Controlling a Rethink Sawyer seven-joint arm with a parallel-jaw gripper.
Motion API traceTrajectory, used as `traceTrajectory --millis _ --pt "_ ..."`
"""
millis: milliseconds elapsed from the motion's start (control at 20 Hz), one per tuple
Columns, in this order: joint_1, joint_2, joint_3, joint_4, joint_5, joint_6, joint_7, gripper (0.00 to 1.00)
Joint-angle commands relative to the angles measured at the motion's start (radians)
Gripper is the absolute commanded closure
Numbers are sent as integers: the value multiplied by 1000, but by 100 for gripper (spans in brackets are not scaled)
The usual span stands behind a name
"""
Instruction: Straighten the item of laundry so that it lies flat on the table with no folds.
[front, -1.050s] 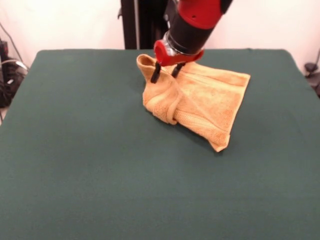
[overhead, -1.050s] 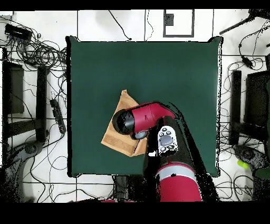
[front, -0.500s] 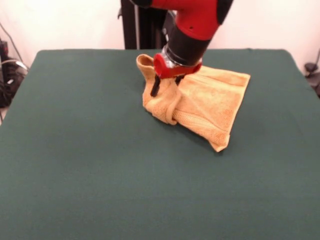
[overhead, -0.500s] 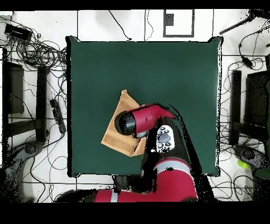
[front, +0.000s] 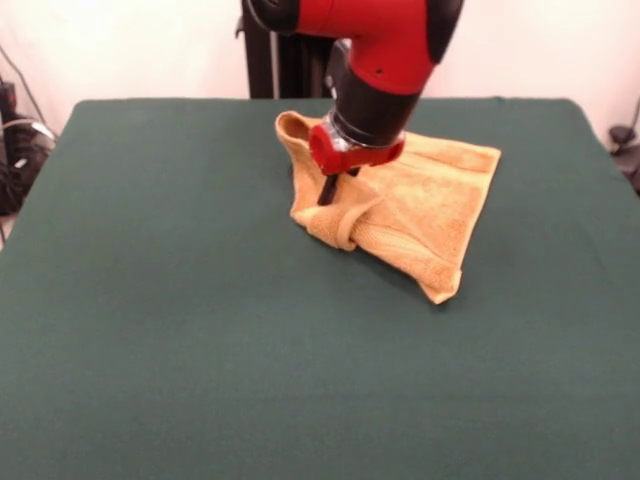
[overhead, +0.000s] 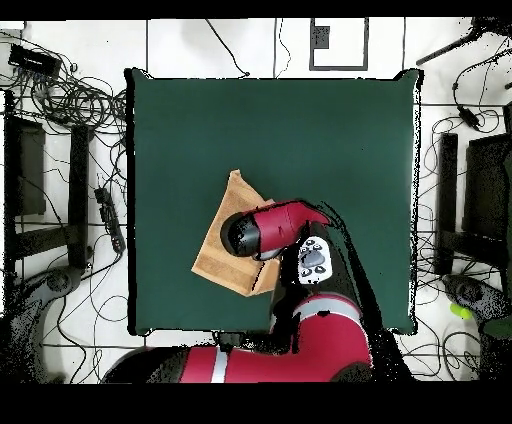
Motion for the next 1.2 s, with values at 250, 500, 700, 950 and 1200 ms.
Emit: traceTrajectory --millis 250,500,700,950,1200 --pt "-53 36 101 44 76 -139 170 100" --pt "-241 1 199 92 10 -89 -77 100" --pt "-324 -41 270 156 2 -54 -127 100" --pt "-387 -21 310 93 -41 3 -181 100" --pt "-405 -41 327 95 -54 30 -161 100"
